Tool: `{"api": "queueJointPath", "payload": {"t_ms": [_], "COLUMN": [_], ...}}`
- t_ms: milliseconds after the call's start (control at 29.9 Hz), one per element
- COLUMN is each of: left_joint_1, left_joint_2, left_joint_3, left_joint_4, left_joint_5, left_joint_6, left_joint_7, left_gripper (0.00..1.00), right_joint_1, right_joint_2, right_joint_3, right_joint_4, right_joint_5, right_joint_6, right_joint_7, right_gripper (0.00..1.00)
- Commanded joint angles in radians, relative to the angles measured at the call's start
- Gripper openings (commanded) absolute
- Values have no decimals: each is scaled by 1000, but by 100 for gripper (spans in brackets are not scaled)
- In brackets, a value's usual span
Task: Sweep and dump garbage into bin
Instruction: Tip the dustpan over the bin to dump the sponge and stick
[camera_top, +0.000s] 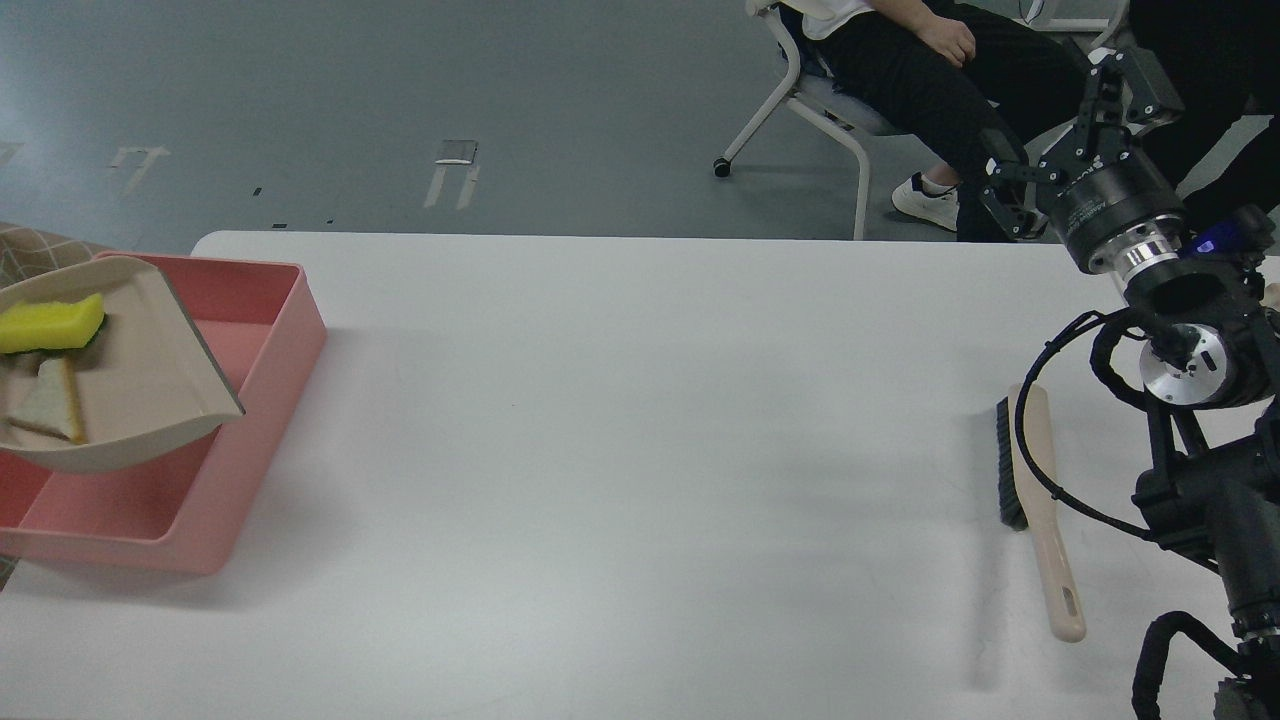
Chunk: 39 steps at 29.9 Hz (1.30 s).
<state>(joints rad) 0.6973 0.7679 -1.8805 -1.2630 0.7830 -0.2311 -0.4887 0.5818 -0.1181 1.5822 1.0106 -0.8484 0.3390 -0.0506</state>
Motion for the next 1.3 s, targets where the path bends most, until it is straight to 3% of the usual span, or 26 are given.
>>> {"api": "queueJointPath", "payload": {"t_ms": [0,635,969,1270], "left_joint_1": [-1,-1,-1,-1], "left_joint_2": [14,149,235,342], "left_joint_3": [-6,-6,-5,-11], "left_joint_4": [1,94,94,94], "left_joint_5": [6,79,231,275], "left_joint_6": [6,13,93,98], "left_joint_7": [0,0,0,0], "left_gripper": [19,19,19,20], "right_joint_1": [-7,-22,-33,-60], "right_joint_2": [-2,-5,-8,-18], "right_joint_3": [2,2,1,2], "right_joint_4": [8,13,37,51], "right_joint_5": [0,0,0,0], "right_joint_6": [1,6,21,23], "right_joint_7": [0,0,1,1], "right_gripper": [100,100,100,100]}}
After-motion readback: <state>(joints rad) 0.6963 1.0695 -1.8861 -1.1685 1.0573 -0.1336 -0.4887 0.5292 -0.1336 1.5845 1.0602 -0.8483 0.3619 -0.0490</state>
